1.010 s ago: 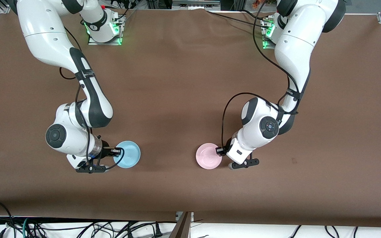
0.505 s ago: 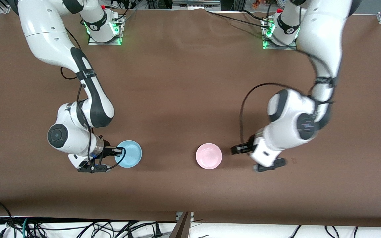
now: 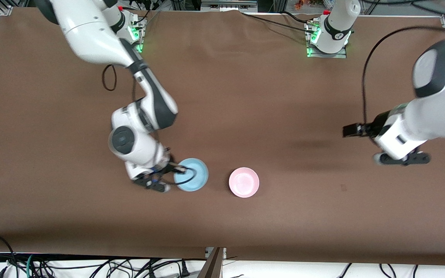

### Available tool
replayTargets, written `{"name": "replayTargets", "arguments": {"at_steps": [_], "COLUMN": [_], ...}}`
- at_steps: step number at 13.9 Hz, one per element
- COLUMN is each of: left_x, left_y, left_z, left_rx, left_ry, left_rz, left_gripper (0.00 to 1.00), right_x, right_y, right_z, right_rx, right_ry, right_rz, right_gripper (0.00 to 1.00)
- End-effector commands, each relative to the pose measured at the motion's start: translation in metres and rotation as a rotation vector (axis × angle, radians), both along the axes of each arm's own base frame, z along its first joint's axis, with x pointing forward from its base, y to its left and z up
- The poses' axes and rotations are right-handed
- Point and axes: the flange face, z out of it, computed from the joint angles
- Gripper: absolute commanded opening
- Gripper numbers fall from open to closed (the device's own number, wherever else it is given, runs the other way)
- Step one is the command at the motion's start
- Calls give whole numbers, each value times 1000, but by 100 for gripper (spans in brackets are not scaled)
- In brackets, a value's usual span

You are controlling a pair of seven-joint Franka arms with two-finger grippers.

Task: Stack pink and blue bowls on white bowl
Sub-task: 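Release the pink bowl and raise the left gripper away, then carry the blue bowl onto the pink bowl with the right gripper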

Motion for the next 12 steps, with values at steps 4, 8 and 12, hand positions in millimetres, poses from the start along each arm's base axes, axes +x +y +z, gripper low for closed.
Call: {"name": "replayTargets", "arguments": {"at_steps": [4, 8, 12], "left_x": [-42, -42, -42], "left_y": [42, 44, 45], "left_z": [27, 25, 25], "left_rx": [18, 24, 37], "left_ry": [13, 48, 54], "left_rz": [-90, -73, -17], "left_gripper": [100, 100, 100], "right_x": [-24, -23, -29], "right_y": [108, 120, 124], "right_z": [-22, -42, -47], "right_rx": [141, 209, 171], "right_ry": [-102, -184, -165], "right_rz": [-183, -190, -166], "right_gripper": [0, 0, 0]}}
